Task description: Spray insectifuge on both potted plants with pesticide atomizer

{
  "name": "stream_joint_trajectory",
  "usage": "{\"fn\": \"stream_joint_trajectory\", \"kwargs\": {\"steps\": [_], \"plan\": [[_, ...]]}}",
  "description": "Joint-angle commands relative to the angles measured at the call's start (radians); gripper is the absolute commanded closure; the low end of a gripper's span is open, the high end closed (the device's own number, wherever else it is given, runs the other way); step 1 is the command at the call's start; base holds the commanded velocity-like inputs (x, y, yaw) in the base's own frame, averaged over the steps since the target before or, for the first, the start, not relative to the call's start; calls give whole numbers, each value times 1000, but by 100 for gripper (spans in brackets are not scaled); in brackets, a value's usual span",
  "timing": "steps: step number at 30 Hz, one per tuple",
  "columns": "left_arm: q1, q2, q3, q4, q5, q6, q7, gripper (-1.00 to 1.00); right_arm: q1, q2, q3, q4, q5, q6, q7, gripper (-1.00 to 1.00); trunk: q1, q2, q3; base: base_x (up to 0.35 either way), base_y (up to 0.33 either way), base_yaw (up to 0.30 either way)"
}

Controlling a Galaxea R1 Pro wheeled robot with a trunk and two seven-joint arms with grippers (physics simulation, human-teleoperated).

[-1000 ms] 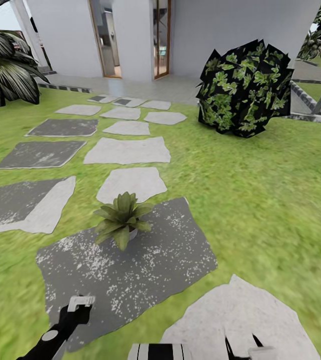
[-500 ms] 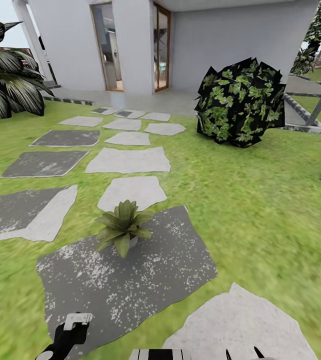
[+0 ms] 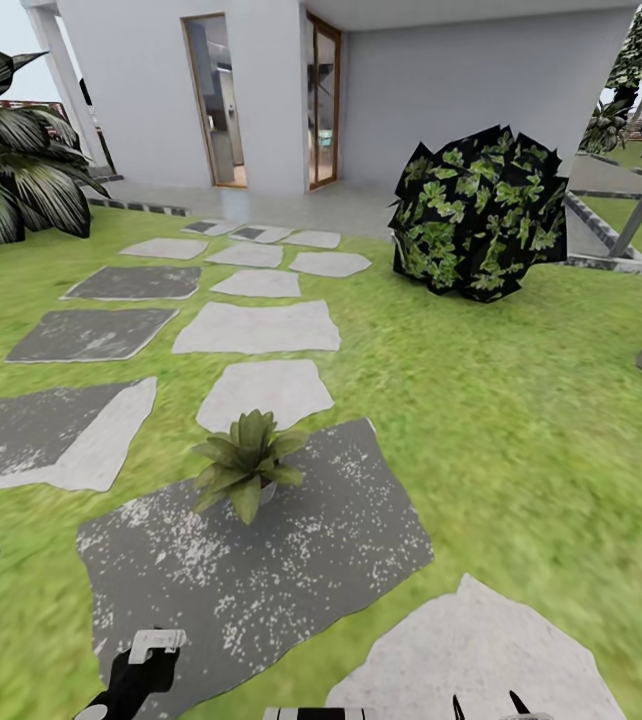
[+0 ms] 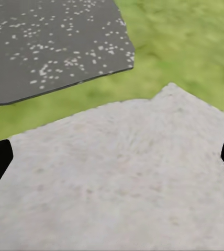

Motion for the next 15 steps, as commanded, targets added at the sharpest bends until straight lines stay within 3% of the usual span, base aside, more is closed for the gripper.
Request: {"fn": "stream_joint_trajectory", "kwargs": {"steps": [1, 15], "plan": [[0, -1, 7, 1, -2, -2, -9, 100, 0, 0, -1, 1, 4, -3, -1, -100, -4, 7, 3, 0, 0, 0], [0, -2, 7, 1, -4, -2, -8, 100, 0, -5, -18, -14, 1, 1, -24, -100, -58, 105, 46, 0, 0, 0]]}}
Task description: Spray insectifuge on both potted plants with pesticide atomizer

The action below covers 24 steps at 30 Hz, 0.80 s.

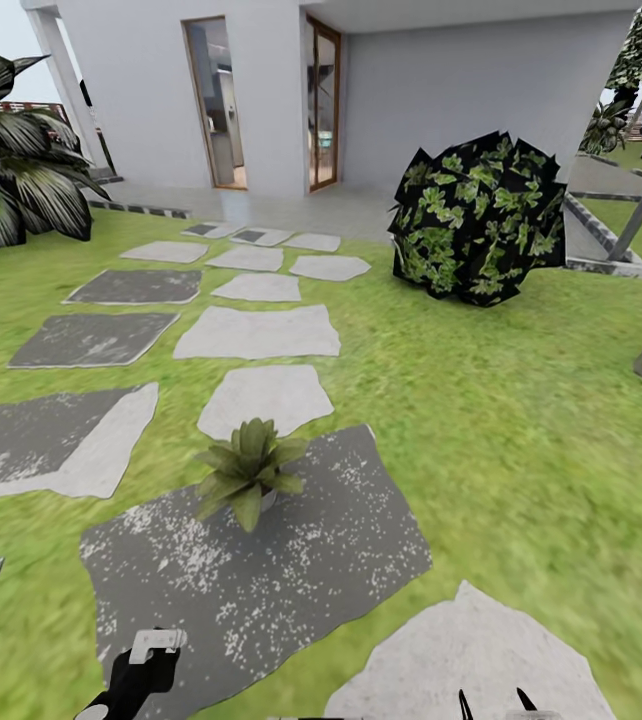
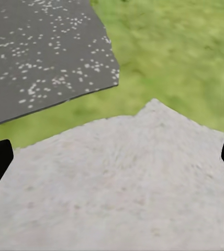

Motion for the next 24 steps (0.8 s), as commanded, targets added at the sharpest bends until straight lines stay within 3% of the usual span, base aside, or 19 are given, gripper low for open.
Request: {"fn": "stream_joint_trajectory", "kwargs": {"steps": [1, 9, 24], "plan": [[0, -1, 7, 1, -1, -2, -9, 100, 0, 0, -3, -1, 5, -2, -3, -100, -4, 7, 3, 0, 0, 0], [0, -1, 8, 1, 0, -2, -9, 100, 0, 2, -3, -3, 6, -2, -1, -100, -35, 63, 33, 0, 0, 0], [0, -1, 8, 1, 0, -2, -9, 100, 0, 3, 0, 0, 7, -4, 0, -100, -35, 63, 56, 0, 0, 0]]}}
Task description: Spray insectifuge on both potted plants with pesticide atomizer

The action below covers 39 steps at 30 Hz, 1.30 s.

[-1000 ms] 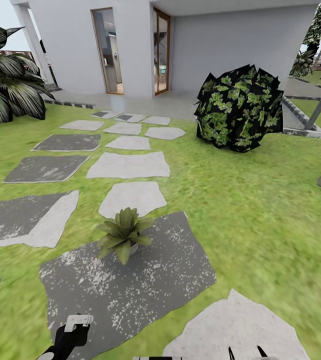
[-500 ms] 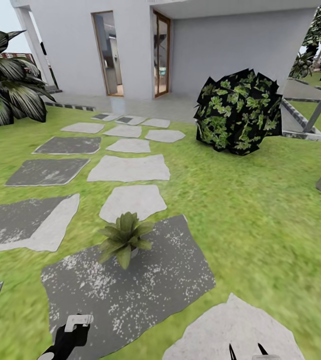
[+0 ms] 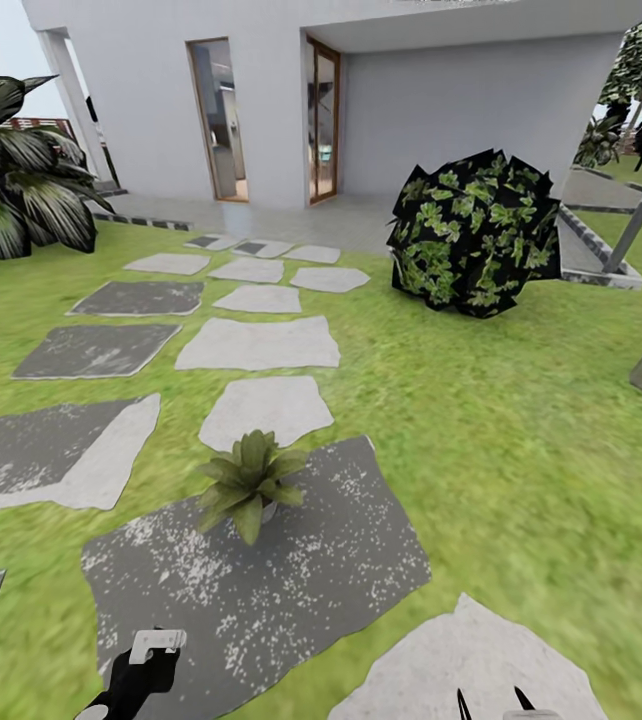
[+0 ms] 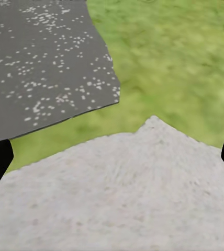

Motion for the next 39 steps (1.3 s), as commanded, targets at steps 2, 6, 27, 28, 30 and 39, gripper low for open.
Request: {"fn": "stream_joint_trajectory", "kwargs": {"steps": [2, 6, 27, 28, 30, 39], "plan": [[-1, -1, 7, 1, -1, -2, -9, 100, 0, 0, -2, 1, 5, -3, -2, -100, 0, 0, 2, 0, 0, 0], [-1, -1, 7, 2, -1, -2, -9, 100, 0, 0, -1, 1, 6, -3, -2, -100, 0, 0, 9, 0, 0, 0], [-1, -1, 7, 2, -1, -2, -9, 100, 0, 3, 0, 4, 7, -3, -1, -100, 0, 0, 41, 0, 0, 0], [-1, -1, 7, 2, -1, -2, -9, 100, 0, 3, 0, 5, 7, -3, -1, -100, 0, 0, 43, 0, 0, 0], [-1, -1, 7, 2, -1, -2, -9, 100, 0, 3, 1, 5, 7, -3, -1, -100, 0, 0, 46, 0, 0, 0], [-1, -1, 7, 2, -1, -2, -9, 100, 0, 3, 2, 6, 9, -3, -1, -100, 0, 0, 60, 0, 0, 0]]}}
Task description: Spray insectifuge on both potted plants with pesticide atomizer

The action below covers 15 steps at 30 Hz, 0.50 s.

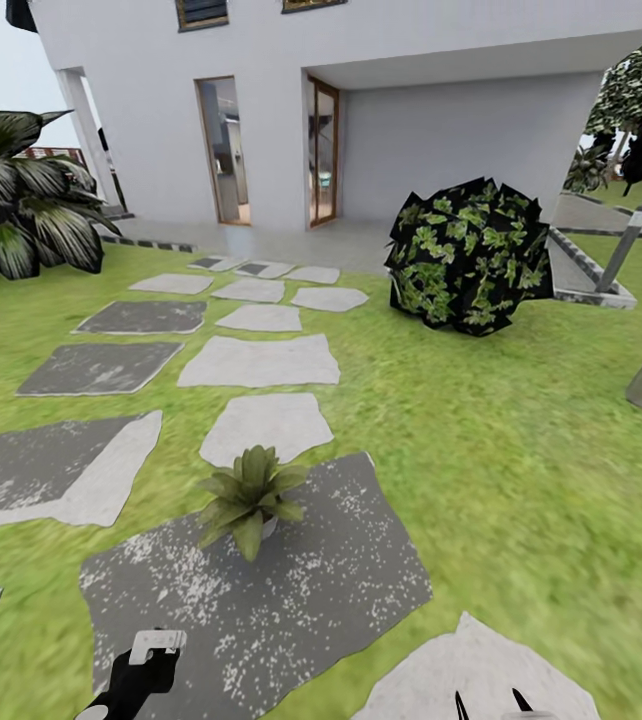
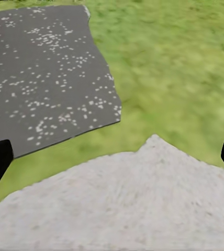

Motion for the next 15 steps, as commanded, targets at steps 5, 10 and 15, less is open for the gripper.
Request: {"fn": "stream_joint_trajectory", "kwargs": {"steps": [5, 10, 15], "plan": [[-1, -1, 7, 1, -1, -2, -9, 100, 0, 1, -2, 1, 5, -3, -2, -100, 0, 0, 7, 0, 0, 0], [-1, -1, 7, 1, -1, -2, -9, 100, 0, 3, -1, 1, 6, -3, -2, -100, 0, 0, 15, 0, 0, 0], [-1, -1, 7, 1, -1, -2, -9, 100, 0, 3, 0, 4, 6, -3, -2, -100, 0, 0, 23, 0, 0, 0]]}}
